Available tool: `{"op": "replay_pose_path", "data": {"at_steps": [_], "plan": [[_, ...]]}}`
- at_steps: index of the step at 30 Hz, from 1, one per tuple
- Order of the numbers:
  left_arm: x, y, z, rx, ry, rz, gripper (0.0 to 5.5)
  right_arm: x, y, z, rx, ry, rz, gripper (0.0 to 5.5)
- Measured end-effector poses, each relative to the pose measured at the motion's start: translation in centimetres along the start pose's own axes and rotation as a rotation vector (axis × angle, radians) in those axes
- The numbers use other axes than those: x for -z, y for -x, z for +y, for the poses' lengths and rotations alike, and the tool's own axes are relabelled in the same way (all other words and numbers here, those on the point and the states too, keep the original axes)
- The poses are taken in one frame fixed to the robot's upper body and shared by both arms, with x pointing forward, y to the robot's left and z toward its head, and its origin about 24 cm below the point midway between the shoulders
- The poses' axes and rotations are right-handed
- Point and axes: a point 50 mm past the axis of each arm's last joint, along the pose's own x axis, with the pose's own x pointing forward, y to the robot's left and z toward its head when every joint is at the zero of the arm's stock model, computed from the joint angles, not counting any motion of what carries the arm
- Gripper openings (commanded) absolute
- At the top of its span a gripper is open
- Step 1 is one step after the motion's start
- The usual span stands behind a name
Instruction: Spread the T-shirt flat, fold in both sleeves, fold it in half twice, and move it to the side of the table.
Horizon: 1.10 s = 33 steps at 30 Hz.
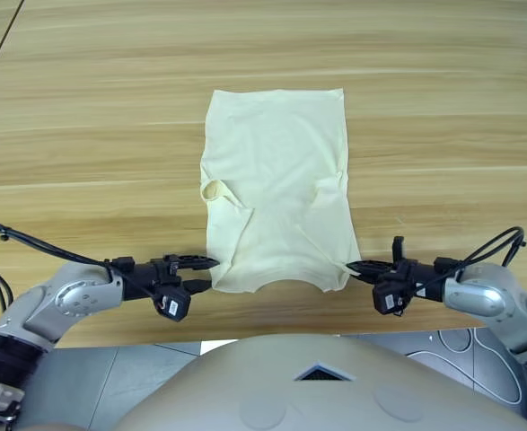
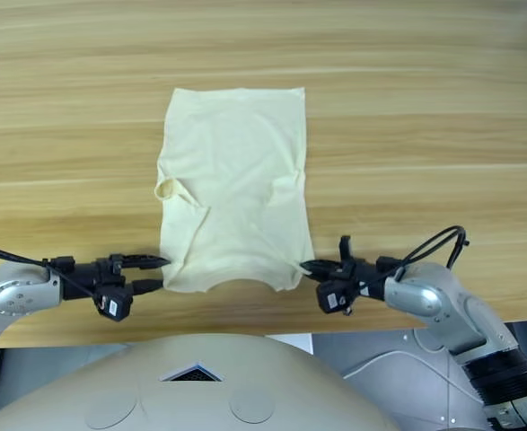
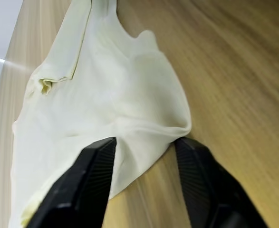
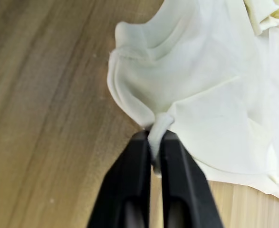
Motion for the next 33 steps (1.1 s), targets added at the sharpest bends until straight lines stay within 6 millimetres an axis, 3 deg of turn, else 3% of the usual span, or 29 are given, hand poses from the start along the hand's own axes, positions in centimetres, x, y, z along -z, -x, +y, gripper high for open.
{"op": "replay_pose_path", "data": {"at_steps": [12,25,33], "plan": [[0.1,-0.2,0.0,0.036,0.019,0.021,0.02,-0.1,-0.2,0.0,0.006,-0.004,-0.005,0.00],[-0.7,0.2,1.0,-0.013,0.024,-0.047,0.02,-0.3,-0.2,-0.1,0.018,-0.005,-0.014,0.00],[-1.6,2.4,1.7,-0.131,0.039,-0.099,0.02,-2.1,2.8,0.0,0.076,-0.006,-0.113,0.00]]}}
